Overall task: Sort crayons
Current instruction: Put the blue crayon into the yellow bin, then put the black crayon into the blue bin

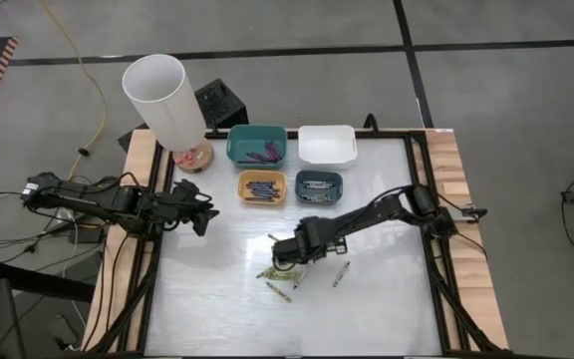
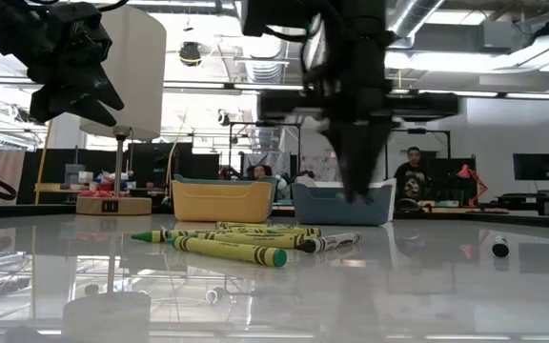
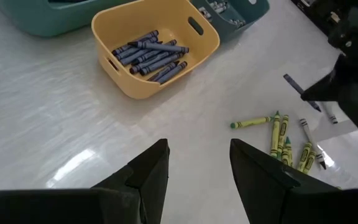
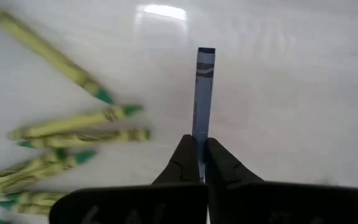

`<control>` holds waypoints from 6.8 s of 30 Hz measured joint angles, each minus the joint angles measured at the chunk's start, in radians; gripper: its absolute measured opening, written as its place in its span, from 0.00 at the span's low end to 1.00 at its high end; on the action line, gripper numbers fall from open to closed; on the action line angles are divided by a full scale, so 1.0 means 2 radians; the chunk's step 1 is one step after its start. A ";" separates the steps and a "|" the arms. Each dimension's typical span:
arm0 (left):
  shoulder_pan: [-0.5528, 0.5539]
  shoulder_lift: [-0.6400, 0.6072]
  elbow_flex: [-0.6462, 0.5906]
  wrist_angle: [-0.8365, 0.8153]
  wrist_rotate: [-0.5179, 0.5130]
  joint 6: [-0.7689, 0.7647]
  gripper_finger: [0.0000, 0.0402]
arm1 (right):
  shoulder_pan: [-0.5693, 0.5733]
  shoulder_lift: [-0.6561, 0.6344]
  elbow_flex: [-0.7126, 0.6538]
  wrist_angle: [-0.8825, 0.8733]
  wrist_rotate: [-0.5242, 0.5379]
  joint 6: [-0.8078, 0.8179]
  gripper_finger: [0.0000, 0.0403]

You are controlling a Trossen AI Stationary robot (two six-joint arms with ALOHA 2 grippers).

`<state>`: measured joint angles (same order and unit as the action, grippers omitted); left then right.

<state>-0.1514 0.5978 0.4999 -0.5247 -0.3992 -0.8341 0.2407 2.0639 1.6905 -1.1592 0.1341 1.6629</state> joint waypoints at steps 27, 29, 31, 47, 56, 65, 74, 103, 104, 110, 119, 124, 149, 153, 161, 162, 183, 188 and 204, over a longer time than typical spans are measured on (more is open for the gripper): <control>0.000 0.000 0.000 0.000 -0.040 -0.054 0.40 | -0.169 0.001 0.087 0.212 0.042 -0.685 0.00; 0.000 0.000 0.000 0.000 -0.043 -0.058 0.40 | -0.175 0.001 0.087 0.235 0.036 -0.733 0.00; 0.000 0.000 0.000 0.000 -0.048 -0.063 0.40 | -0.180 0.001 0.087 0.254 0.036 -0.777 0.00; 0.000 0.000 0.000 -0.001 -0.096 -0.093 0.40 | -0.227 0.046 0.084 0.314 -0.040 -0.877 0.00; 0.000 0.000 0.000 -0.004 -0.118 -0.094 0.40 | -0.226 0.066 0.084 0.311 -0.044 -0.888 0.00; 0.000 0.003 0.000 -0.005 -0.148 -0.094 0.40 | -0.224 0.084 0.084 0.289 -0.094 -0.876 0.00; 0.000 0.003 0.000 -0.011 -0.149 -0.090 0.40 | -0.228 0.089 0.084 0.280 -0.075 -0.869 0.00; 0.000 0.003 0.000 -0.014 -0.147 -0.090 0.40 | -0.230 0.089 0.093 0.270 -0.080 -0.857 0.19; 0.000 0.003 0.000 -0.014 -0.145 -0.090 0.40 | -0.230 0.089 0.102 0.260 -0.081 -0.857 0.19; 0.000 0.003 0.000 -0.013 -0.117 -0.089 0.40 | -0.230 0.088 0.193 0.181 -0.081 -0.853 0.19; 0.000 0.003 0.000 -0.012 -0.068 -0.075 0.40 | -0.221 0.082 0.333 0.016 -0.074 -0.760 0.19; 0.000 0.003 0.000 -0.009 -0.052 -0.064 0.40 | -0.207 0.064 0.323 -0.087 -0.067 -0.627 0.19; 0.000 0.003 0.000 0.000 -0.007 -0.025 0.40 | 0.053 0.057 0.322 -0.206 0.013 -0.032 0.19; 0.000 0.003 0.000 0.000 0.003 -0.012 0.40 | 0.086 0.057 0.322 -0.206 0.036 0.065 0.19; 0.000 0.003 0.000 0.000 0.014 -0.007 0.40 | 0.126 0.042 0.321 -0.206 0.051 0.110 0.19; 0.000 0.003 0.000 0.000 0.014 -0.005 0.40 | 0.128 0.032 0.321 -0.206 0.060 0.101 0.19; 0.000 0.003 0.000 0.000 0.025 0.001 0.40 | 0.184 -0.258 -0.080 -0.123 0.084 0.286 0.19; 0.000 0.003 0.000 0.000 0.013 -0.007 0.40 | 0.177 -0.230 -0.107 -0.080 0.046 0.288 0.19; 0.000 0.003 0.000 0.000 0.011 -0.011 0.40 | 0.136 -0.121 -0.121 -0.047 -0.025 0.318 0.29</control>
<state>-0.1509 0.6043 0.4999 -0.5245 -0.3779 -0.8570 0.5123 1.8223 1.4481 -1.2535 0.0844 2.2995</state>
